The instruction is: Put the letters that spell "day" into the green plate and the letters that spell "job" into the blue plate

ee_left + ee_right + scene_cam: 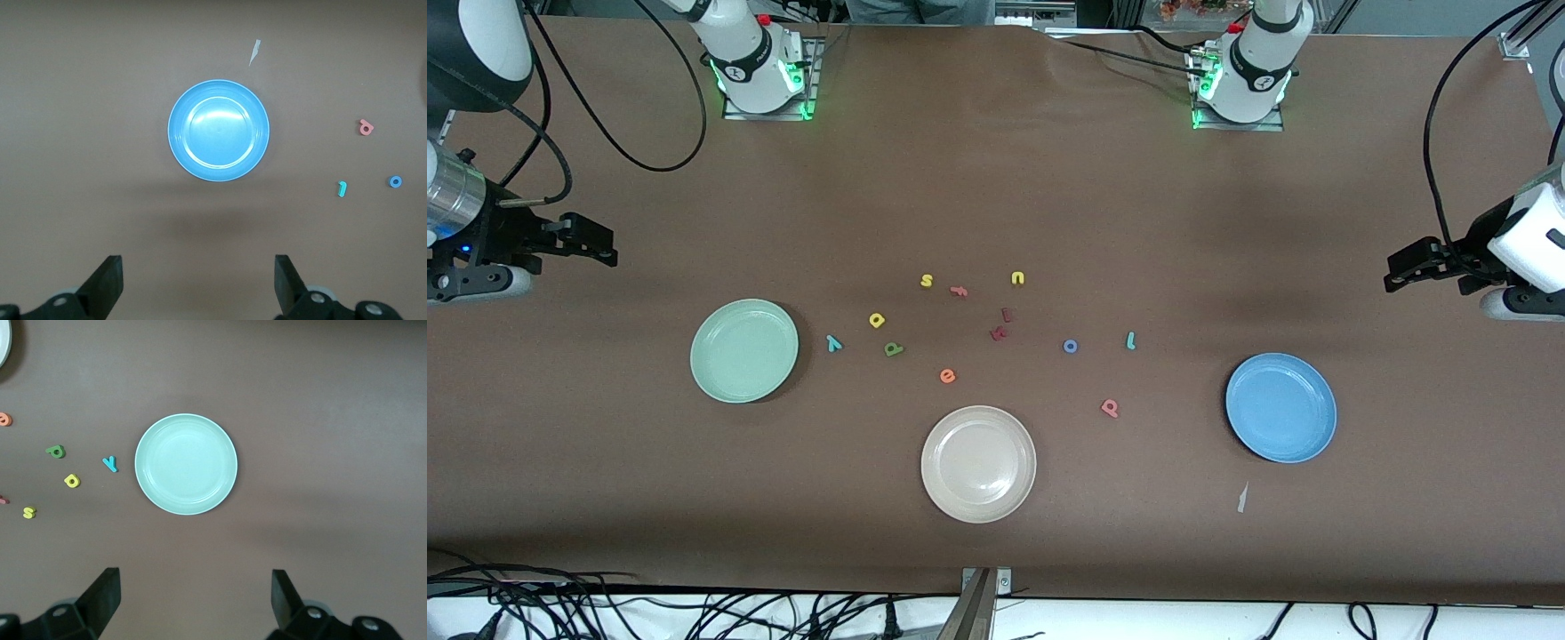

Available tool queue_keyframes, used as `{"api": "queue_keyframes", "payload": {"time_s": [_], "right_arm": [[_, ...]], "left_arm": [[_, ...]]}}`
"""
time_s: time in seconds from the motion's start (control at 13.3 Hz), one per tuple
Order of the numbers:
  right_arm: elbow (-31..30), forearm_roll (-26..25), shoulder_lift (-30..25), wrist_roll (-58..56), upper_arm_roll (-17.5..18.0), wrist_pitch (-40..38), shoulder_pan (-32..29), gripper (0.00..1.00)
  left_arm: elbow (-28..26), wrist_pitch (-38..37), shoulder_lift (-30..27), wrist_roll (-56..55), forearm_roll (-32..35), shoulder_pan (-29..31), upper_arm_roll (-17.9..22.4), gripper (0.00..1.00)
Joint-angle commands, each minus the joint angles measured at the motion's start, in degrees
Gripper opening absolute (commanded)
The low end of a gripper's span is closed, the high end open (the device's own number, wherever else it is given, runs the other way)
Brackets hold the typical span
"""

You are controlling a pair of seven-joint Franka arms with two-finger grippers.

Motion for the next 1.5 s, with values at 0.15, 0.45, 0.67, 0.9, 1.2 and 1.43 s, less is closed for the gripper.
{"api": "queue_keyframes", "payload": {"time_s": [0.15, 0.45, 0.67, 0.9, 1.2, 1.43], "right_arm": [[0.0, -0.5, -0.2, -0.6, 0.2, -0.3, 0.0, 1.00], [0.0, -0.6, 0.2, 0.0, 0.2, -0.2, 0.3, 1.00], [0.3, -0.3, 0.7, 0.4, 0.2, 0.5, 0.6, 1.00], [1.9, -0.2, 2.9, 0.5, 0.2, 0.8, 0.5, 1.00], [2.5, 1.0, 7.1, 2.5, -0.1, 6.4, 3.7, 1.00], [2.5, 0.8, 9.8, 3.1, 0.0, 7.2, 5.8, 1.00]], "left_arm": [[1.4, -0.1, 0.7, 1.1, 1.3, -0.1, 0.0, 1.00], [1.4, 0.0, 0.8, 1.1, 1.4, -0.2, 0.0, 1.00], [1.4, 0.6, 0.8, 1.1, 1.4, -0.1, 0.0, 1.00], [1.4, 0.7, 0.8, 1.1, 1.4, -0.2, 0.0, 1.00], [1.4, 0.7, 0.8, 1.1, 1.5, -0.3, -0.1, 1.00], [1.4, 1.9, 1.0, 1.0, 1.4, -0.3, 0.0, 1.00]]}}
